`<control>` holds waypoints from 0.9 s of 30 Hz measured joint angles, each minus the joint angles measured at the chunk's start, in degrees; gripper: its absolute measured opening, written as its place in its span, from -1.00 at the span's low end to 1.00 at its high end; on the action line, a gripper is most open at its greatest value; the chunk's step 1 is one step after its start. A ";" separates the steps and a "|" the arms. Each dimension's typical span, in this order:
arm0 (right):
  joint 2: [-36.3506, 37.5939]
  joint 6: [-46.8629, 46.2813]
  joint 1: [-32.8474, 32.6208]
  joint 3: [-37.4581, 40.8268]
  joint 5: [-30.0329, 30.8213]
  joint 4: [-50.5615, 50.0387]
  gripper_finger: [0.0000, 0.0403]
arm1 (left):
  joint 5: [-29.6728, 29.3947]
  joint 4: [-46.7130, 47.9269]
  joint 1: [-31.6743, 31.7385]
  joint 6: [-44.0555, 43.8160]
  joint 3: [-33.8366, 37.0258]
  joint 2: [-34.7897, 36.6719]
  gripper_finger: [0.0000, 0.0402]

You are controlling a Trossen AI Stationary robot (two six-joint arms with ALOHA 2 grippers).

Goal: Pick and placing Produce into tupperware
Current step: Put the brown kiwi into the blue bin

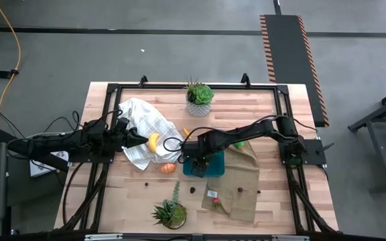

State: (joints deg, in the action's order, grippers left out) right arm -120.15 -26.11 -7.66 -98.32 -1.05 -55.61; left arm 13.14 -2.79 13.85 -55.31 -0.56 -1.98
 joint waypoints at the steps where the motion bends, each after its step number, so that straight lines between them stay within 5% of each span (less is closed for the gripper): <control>1: -0.17 0.11 0.12 -0.02 -0.01 0.09 0.12 | -0.01 0.00 0.01 0.00 -0.02 0.00 -0.56; 27: -2.04 -0.45 0.92 -0.04 -2.42 -0.07 0.30 | 0.40 -0.11 0.00 -0.02 -0.02 0.00 -0.56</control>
State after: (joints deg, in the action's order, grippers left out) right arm -122.19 -26.57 -6.74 -98.37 -3.46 -55.68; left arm 13.54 -2.90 13.85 -55.33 -0.58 -1.98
